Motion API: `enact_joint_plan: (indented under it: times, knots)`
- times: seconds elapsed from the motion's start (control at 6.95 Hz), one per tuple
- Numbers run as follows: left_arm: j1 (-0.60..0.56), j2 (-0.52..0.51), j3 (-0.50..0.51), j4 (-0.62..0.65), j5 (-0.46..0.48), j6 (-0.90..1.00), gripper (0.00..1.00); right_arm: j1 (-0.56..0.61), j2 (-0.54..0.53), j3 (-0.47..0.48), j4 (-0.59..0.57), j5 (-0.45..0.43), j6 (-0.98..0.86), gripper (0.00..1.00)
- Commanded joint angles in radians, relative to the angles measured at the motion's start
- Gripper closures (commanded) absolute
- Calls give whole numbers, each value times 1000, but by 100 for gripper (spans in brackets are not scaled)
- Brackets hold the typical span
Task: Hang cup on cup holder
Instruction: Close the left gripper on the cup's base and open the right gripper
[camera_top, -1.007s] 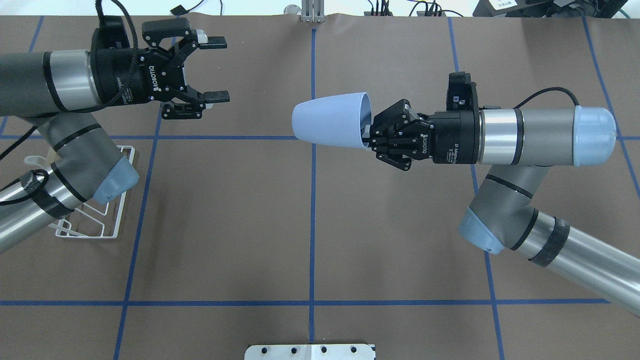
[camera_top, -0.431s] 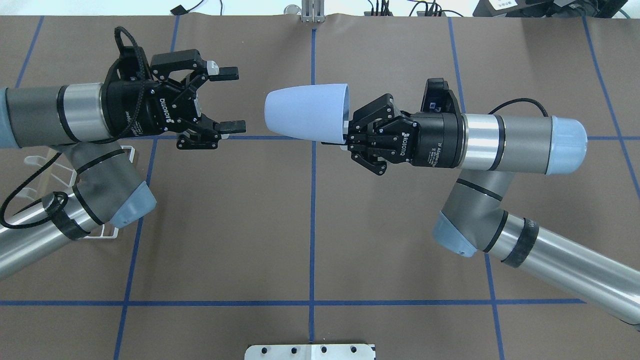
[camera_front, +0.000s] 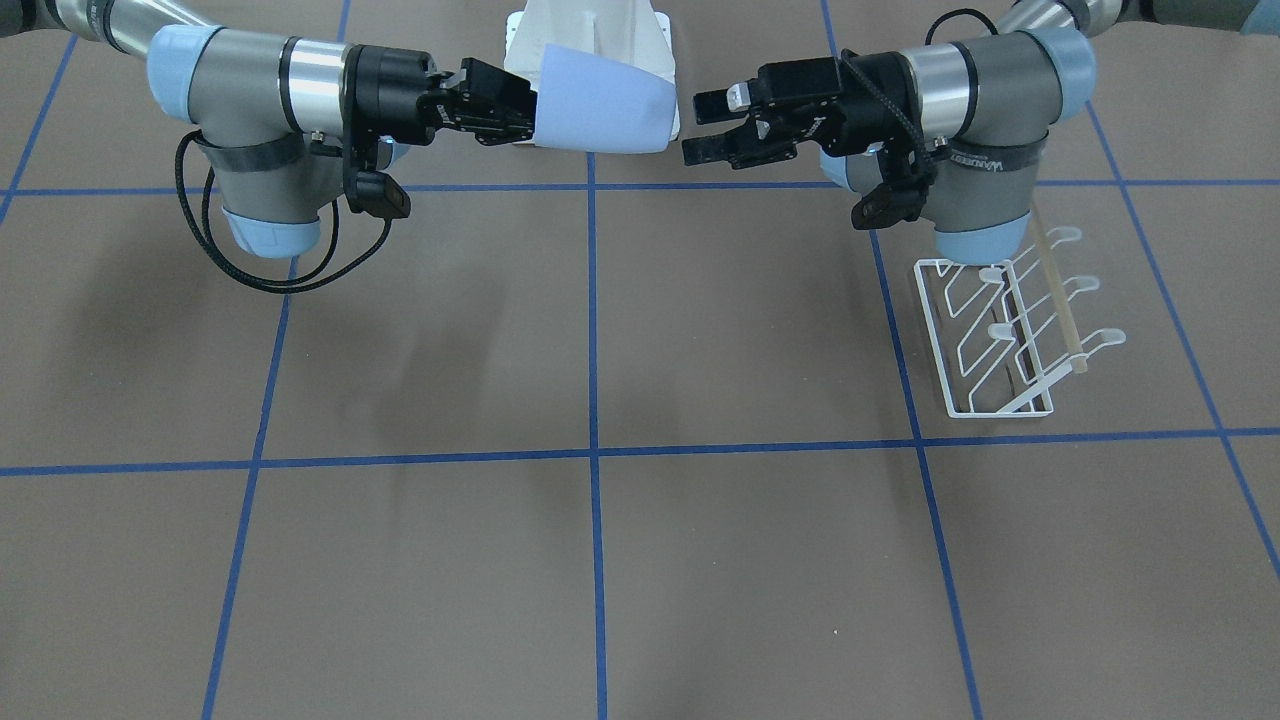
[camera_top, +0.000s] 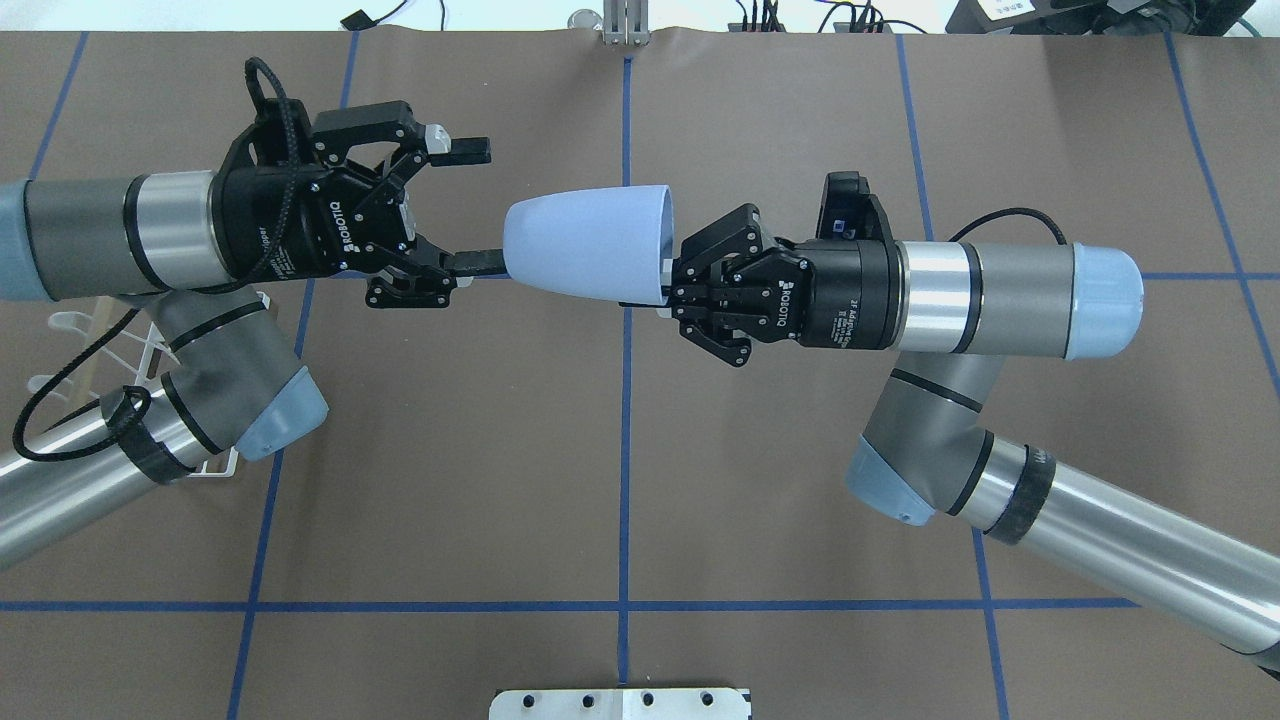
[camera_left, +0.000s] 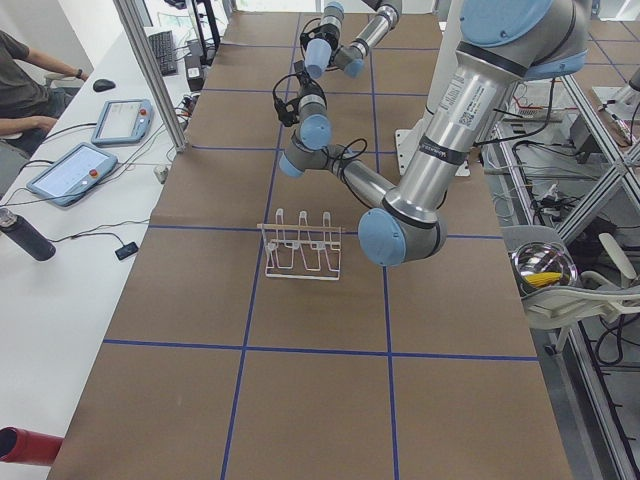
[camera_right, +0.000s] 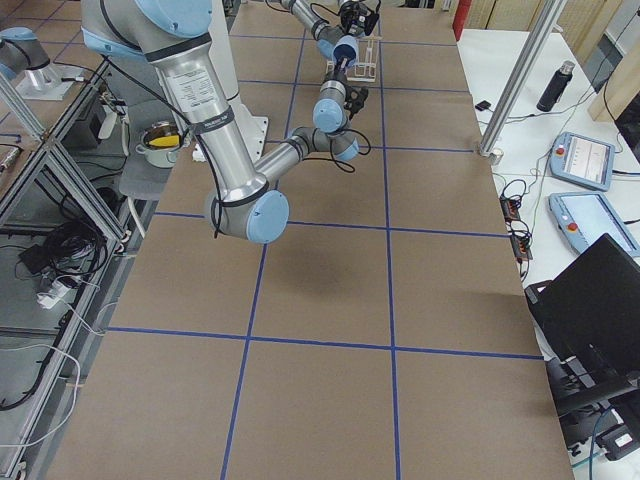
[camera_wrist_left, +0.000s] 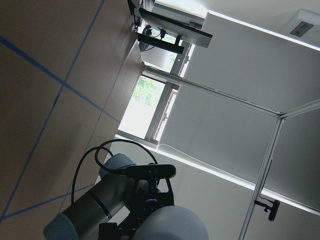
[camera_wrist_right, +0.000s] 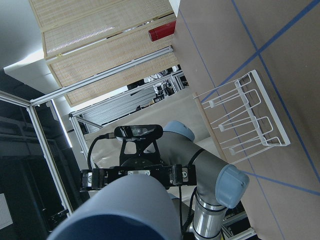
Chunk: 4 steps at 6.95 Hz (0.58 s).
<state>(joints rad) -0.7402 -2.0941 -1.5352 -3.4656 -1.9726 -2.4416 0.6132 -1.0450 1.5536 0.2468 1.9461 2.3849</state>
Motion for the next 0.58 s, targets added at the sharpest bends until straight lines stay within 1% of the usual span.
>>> enact_joint_plan:
  times: [0.0, 0.43]
  knots:
    - [24, -4, 0, -3, 26, -2, 2, -13, 13, 0, 0, -1, -1, 100]
    - [42, -4, -6, -3, 26, -2, 3, -15, 22, -9, 0, -6, -3, 100]
